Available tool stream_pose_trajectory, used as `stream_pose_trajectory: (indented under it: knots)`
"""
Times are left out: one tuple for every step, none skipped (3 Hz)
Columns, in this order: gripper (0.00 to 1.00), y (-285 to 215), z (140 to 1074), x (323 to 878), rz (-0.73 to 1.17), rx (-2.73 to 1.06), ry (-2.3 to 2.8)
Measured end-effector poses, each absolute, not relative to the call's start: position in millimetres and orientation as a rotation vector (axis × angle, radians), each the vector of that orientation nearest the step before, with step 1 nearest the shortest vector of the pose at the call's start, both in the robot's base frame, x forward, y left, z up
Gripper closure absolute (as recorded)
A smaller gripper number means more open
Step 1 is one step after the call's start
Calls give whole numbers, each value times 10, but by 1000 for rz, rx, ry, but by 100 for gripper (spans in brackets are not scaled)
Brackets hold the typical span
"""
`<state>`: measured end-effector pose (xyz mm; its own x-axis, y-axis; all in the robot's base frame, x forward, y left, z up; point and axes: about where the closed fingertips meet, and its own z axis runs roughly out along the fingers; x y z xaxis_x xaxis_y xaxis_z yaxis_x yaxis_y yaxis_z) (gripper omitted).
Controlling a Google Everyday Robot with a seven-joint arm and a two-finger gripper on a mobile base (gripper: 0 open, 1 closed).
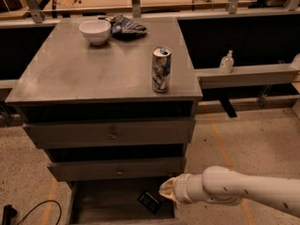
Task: Place rxbar blueberry into bottom drawer
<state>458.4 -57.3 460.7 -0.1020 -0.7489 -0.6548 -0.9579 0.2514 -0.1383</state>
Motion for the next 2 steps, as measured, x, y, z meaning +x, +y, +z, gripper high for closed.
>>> stream_pose_trajectory:
  knots:
    - [100, -609, 5363, 4332, 291, -1540, 1794]
    - [81, -603, 5688, 4325, 222, -1512, 1752]
